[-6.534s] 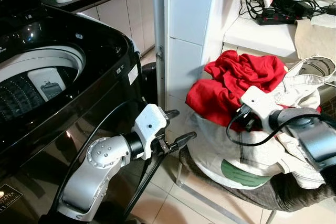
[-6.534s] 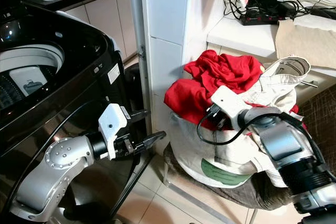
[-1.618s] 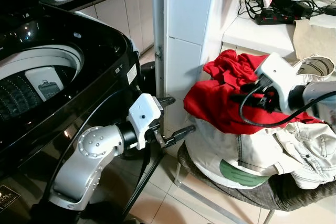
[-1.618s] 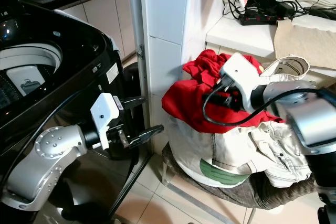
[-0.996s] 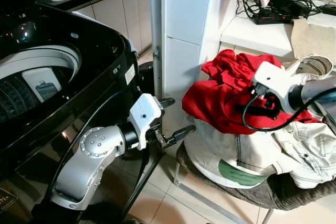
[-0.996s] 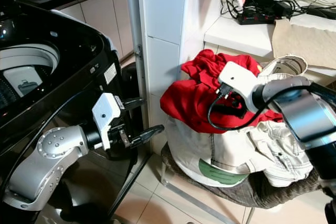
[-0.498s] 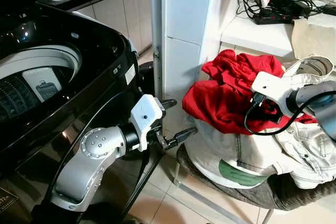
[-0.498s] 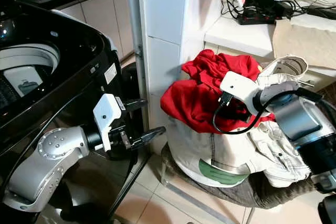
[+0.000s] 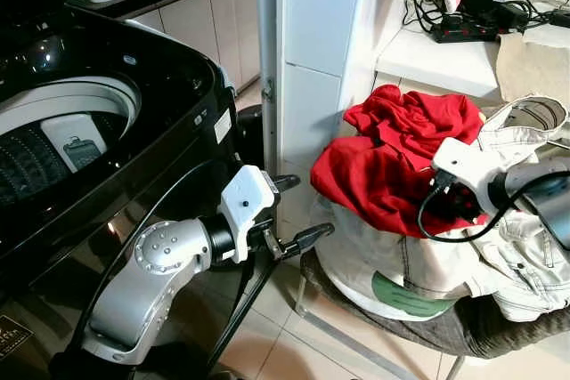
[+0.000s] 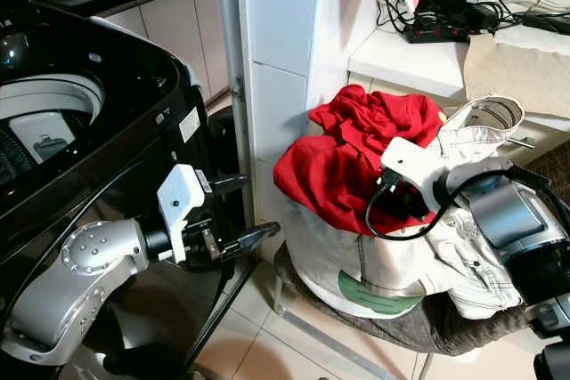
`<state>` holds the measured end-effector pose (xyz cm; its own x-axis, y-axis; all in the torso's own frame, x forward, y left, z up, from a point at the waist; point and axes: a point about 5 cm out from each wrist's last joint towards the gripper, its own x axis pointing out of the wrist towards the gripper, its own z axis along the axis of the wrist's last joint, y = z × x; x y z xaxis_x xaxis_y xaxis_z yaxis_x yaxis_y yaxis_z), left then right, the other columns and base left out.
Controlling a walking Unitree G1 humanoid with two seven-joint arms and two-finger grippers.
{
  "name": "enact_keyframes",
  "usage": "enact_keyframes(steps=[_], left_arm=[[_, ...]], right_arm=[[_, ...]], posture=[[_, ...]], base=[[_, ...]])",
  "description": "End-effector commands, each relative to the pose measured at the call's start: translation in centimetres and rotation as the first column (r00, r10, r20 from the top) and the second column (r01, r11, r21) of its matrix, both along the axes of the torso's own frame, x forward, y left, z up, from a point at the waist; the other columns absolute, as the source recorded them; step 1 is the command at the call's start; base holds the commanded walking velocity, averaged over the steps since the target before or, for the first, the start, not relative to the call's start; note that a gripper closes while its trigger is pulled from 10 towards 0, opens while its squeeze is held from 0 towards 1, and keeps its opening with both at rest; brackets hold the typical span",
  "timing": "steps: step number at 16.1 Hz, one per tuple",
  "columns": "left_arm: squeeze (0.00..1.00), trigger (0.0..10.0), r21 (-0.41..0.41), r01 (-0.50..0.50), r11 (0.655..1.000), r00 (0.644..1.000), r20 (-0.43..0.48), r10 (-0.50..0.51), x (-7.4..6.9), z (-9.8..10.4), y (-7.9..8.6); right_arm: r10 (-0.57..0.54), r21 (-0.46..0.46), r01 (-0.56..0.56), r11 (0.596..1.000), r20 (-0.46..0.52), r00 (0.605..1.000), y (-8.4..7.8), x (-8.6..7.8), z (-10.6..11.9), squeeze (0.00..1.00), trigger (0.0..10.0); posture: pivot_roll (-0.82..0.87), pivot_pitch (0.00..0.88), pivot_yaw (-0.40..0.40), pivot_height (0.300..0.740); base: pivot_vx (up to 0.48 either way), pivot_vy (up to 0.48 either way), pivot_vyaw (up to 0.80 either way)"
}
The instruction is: Clothes washing
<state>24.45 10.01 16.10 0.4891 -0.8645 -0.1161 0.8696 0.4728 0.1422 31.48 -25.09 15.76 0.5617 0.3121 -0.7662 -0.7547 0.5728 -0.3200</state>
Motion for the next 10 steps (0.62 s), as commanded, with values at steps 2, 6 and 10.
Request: enact_keyframes(steps=[2, 6, 10], left_arm=[[0.00, 10.0, -0.002, 0.025, 1.000, 1.000, 0.010, -0.025, -0.36, 0.33, -0.26], [0.00, 10.0, 0.003, 0.025, 1.000, 1.000, 0.012, -0.025, -0.32, 0.33, -0.25], [0.00, 10.0, 0.004, 0.023, 1.000, 1.000, 0.010, -0.023, -0.39, 0.28, -0.25]], right_arm=[[-0.018, -0.007, 0.018, 1.000, 0.003, 1.000, -0.71, -0.15, 0.15, 0.00, 0.0], [-0.029, 0.019, 0.029, 0.999, 0.020, 0.999, -0.88, 0.05, 0.17, 0.00, 0.0], [-0.030, 0.039, 0.029, 0.999, 0.021, 0.999, -0.86, 0.06, 0.44, 0.00, 0.0]], posture=[[-0.08, 0.000, 0.014, 0.740], [-0.07, 0.000, 0.015, 0.740], [-0.07, 0.000, 0.014, 0.740]], base=[[0.000, 0.000, 0.00], [0.000, 0.000, 0.00], [0.000, 0.000, 0.00]])
